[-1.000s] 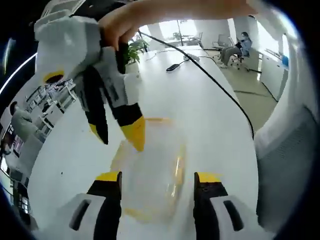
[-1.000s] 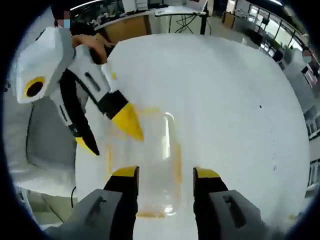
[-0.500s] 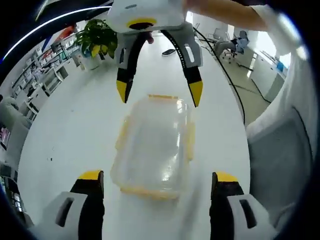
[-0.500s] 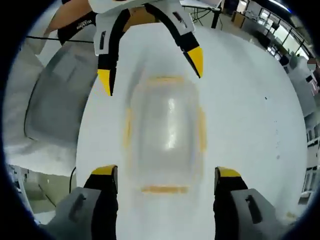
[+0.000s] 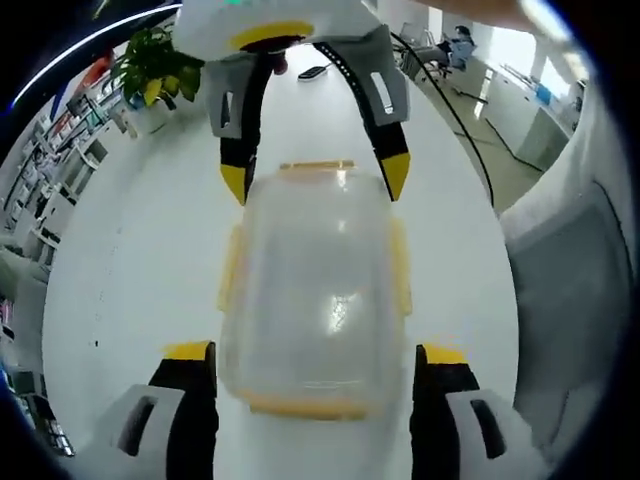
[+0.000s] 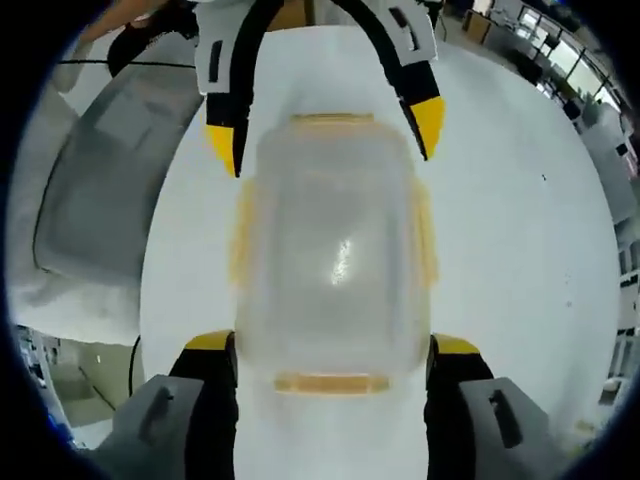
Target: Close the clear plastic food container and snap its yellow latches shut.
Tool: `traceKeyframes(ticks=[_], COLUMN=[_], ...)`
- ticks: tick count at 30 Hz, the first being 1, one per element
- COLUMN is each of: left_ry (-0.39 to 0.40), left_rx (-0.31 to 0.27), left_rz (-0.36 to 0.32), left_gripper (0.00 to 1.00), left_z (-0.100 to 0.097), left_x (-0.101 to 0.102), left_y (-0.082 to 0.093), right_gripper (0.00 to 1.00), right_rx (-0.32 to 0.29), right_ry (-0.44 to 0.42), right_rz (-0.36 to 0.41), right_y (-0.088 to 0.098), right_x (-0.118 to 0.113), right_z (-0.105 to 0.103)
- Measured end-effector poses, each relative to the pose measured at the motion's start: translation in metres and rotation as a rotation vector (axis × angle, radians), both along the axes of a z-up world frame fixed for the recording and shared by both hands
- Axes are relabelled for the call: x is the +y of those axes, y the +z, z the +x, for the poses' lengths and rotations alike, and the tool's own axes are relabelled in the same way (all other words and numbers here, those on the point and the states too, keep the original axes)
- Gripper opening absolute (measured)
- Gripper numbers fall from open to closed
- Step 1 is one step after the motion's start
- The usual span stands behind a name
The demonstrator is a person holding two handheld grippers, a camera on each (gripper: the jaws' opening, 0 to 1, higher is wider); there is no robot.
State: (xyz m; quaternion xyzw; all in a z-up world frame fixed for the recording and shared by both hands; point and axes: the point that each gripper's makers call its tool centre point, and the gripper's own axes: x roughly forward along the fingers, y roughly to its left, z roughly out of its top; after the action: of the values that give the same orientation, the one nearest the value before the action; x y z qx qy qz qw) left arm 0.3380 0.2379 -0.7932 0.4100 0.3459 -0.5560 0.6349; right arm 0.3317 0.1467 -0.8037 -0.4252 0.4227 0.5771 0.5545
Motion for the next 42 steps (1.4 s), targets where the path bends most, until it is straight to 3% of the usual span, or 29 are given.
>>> traceKeyframes(ticks=[5, 20, 42], left_ry=[-0.002, -0.028, -0.026], left_rx=[0.004, 0.01, 0.003], left_rz=[-0.012, -0.055, -0.043], left_gripper=[0.7, 0.7, 0.7], left_z=[0.001, 0.001, -0.018], left_x=[0.0, 0.007, 0.079], left_y=[0.001, 0.002, 0.001], right_gripper=[0.73, 0.73, 0.73], right_rx=[-0.003, -0.004, -0.013], right_ry=[-0.004, -0.028, -0.03], right_rz=[0.024, 0.001, 0.035], right_y=[0.001, 0.0, 0.0], right_x=[0.001, 0.009, 0.08], right_z=[0.001, 0.0, -0.019])
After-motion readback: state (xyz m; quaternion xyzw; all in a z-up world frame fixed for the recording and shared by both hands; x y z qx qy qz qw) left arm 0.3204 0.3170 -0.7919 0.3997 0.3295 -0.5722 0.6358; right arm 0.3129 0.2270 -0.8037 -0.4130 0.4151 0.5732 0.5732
